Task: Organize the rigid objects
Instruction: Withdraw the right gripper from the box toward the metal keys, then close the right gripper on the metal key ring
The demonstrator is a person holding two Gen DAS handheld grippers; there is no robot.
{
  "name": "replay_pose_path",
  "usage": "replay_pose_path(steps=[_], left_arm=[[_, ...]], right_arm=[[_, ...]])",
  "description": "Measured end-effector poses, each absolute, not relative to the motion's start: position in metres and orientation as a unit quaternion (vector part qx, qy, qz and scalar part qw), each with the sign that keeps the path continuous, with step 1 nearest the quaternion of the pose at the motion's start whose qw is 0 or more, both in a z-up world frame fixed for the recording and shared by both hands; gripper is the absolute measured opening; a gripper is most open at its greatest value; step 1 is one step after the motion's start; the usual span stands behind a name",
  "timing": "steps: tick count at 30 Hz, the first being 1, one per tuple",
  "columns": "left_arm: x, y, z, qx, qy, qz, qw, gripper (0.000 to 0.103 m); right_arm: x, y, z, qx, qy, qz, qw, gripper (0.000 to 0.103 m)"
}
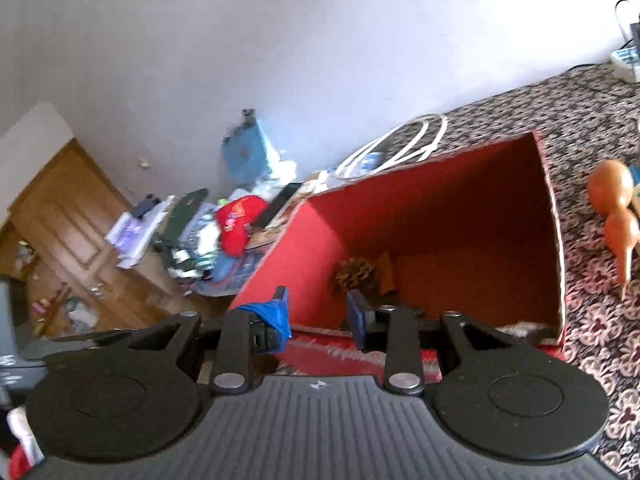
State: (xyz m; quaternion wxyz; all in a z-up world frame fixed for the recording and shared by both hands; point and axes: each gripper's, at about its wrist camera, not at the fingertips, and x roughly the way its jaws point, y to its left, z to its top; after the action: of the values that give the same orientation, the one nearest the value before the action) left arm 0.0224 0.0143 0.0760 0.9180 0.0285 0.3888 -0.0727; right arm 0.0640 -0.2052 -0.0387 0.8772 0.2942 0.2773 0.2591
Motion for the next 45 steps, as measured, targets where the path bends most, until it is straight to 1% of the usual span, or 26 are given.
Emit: replay_pose_path(steps=[7,14,18,22,24,26,28,29,30,32,34,38,41,45], left_arm=[[-0.005,0.014,0.050,0.027,0.406,-0.122,0.905,0.081],[-0.028,0.007,0.008,0.032,0.455,-0.195,0.868,0.081],[-0.037,-0.004,-0.007,0.048,0.465,-0.224,0.855,0.081],[-0.034,-0.017,-0.019,0.057,0.470,-0.248,0.845,0.079],[-0.032,-0.024,-0.025,0.064,0.472,-0.259,0.840,0.077],[-0.030,-0.031,-0.031,0.070,0.476,-0.267,0.835,0.062],[-0.027,-0.037,-0.037,0.075,0.482,-0.275,0.829,0.059],[-0.026,-0.040,-0.039,0.078,0.485,-0.279,0.825,0.053],[-0.025,-0.042,-0.041,0.081,0.488,-0.283,0.822,0.051],[-0.023,-0.047,-0.046,0.086,0.495,-0.291,0.814,0.042],[-0.022,-0.050,-0.048,0.081,0.501,-0.300,0.808,0.040],[-0.024,-0.061,-0.051,0.066,0.508,-0.339,0.789,0.040],[-0.027,-0.075,-0.051,0.065,0.503,-0.369,0.778,0.040],[-0.035,-0.091,-0.046,0.105,0.487,-0.391,0.774,0.043]], right_arm=[[0.050,-0.209,-0.056,0.301,0.298,0.302,0.854,0.015],[0.037,-0.217,-0.095,0.319,0.380,0.285,0.820,0.015],[0.030,-0.223,-0.117,0.351,0.431,0.277,0.784,0.015],[0.021,-0.230,-0.130,0.380,0.458,0.272,0.756,0.015],[0.019,-0.230,-0.135,0.388,0.470,0.264,0.747,0.015],[0.017,-0.231,-0.140,0.398,0.477,0.258,0.740,0.015],[0.017,-0.231,-0.145,0.411,0.483,0.257,0.729,0.015],[0.017,-0.230,-0.147,0.413,0.486,0.254,0.727,0.015],[0.019,-0.229,-0.148,0.408,0.491,0.249,0.728,0.015],[0.019,-0.229,-0.152,0.404,0.497,0.238,0.730,0.015],[0.019,-0.230,-0.154,0.409,0.495,0.230,0.731,0.014],[0.021,-0.239,-0.156,0.417,0.487,0.208,0.739,0.012],[0.024,-0.247,-0.157,0.427,0.474,0.194,0.745,0.012],[0.026,-0.255,-0.158,0.421,0.468,0.185,0.755,0.012]])
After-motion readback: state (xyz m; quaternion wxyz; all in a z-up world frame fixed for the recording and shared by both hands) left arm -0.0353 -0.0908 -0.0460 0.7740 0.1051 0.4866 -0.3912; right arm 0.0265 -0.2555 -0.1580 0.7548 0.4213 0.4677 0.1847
